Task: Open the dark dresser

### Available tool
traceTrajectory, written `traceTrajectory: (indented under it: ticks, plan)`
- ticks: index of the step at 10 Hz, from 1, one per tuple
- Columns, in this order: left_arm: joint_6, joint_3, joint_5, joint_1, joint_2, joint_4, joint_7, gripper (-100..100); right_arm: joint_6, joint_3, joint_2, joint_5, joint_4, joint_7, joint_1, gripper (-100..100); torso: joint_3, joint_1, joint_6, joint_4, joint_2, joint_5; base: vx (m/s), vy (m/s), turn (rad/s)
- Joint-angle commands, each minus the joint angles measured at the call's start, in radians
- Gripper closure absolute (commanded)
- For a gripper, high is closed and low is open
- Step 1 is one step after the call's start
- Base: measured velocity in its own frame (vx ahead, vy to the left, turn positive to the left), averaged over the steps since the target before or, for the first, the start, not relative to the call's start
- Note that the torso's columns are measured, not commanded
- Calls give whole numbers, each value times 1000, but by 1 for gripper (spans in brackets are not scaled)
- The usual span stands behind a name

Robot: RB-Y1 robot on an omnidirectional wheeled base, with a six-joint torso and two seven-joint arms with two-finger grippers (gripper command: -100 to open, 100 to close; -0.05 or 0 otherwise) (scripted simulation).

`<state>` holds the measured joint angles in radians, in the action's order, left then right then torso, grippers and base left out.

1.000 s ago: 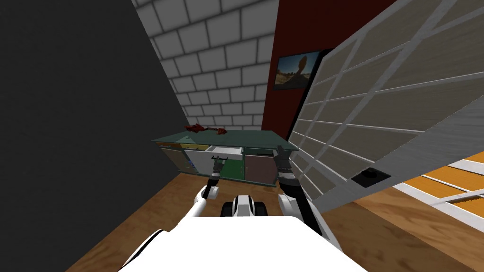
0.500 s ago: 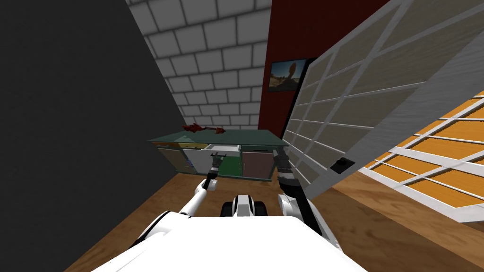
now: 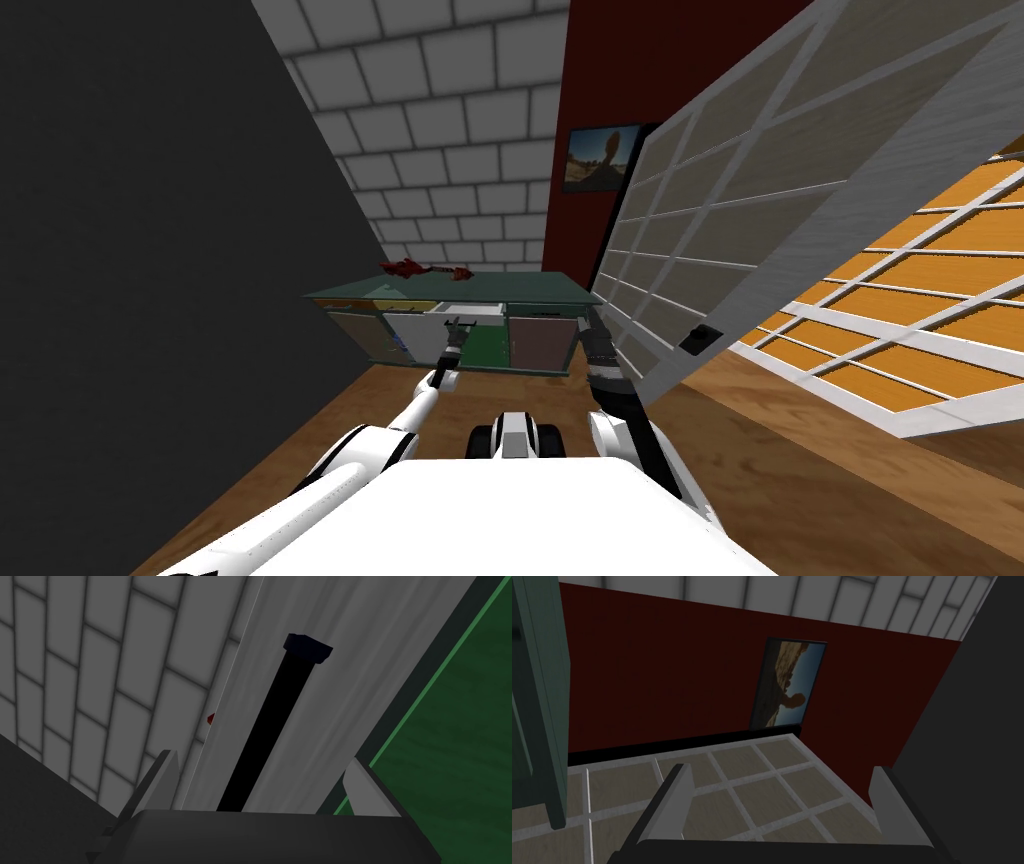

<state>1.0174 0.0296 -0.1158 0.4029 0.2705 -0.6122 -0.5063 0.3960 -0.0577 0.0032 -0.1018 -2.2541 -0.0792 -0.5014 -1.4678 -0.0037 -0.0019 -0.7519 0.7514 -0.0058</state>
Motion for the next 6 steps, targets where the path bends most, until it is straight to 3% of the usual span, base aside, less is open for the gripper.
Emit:
traceTrajectory:
  ticks: [1, 3, 4, 6]
  plan:
    - [18, -19, -2, 48, 17, 30, -13, -100, 0, 0, 0, 0, 0, 0, 0, 0, 0, -1, -1, -1, 1, -1, -44, -11, -41]
    - [18, -19, -2, 48, 17, 30, -13, -100, 0, 0, 0, 0, 0, 0, 0, 0, 1, -1, -2, -2, 2, -1, -15, -7, 3]
    - [14, -33, -2, 80, 26, 64, -23, -100, 0, 0, 0, 0, 0, 0, 0, 0, 1, 0, -2, -3, 2, -1, -36, -8, -59]
    - [14, -33, -2, 84, 26, 78, -23, -100, 0, 0, 0, 0, 0, 0, 0, 0, 3, -2, 0, -3, 5, -2, -38, -4, -17]
